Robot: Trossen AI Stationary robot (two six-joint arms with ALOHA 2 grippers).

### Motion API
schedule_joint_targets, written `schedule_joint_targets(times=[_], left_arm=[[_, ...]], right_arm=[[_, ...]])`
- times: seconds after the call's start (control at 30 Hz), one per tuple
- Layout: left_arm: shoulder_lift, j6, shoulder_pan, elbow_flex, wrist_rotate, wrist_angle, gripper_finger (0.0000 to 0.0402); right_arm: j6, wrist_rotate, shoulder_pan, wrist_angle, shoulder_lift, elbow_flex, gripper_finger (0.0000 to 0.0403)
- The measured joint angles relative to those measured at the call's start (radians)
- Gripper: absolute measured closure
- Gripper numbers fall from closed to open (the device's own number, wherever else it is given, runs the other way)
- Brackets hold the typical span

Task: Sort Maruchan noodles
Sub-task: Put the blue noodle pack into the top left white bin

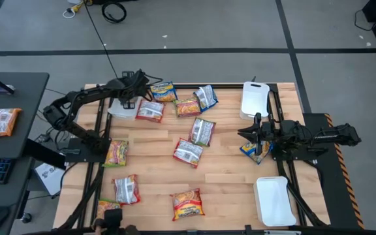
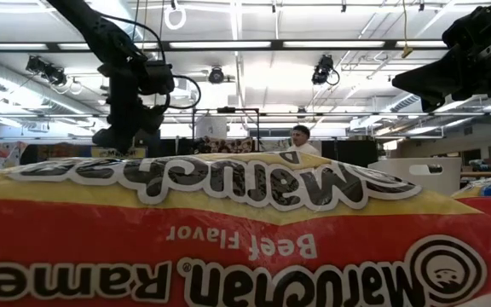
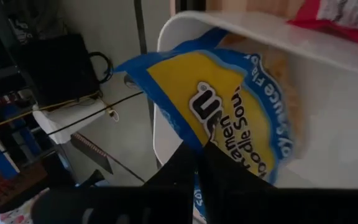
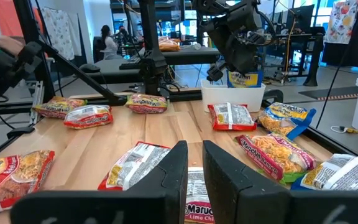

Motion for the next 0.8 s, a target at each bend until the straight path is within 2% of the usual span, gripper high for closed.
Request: schedule_joint_targets(times=[0.5, 0.8], left_arm=[[0.0, -0.064, 0.052, 0.0, -0.001, 0.009, 0.0389], [0.0, -0.139, 0.052, 0.0, -0.025, 0.009, 0.0352]], right_arm=[[0.0, 0.0, 0.0, 0.0, 0.0, 0.0, 0.0347], [0.0, 0.0, 0.0, 0.0, 0.0, 0.0, 0.0347]])
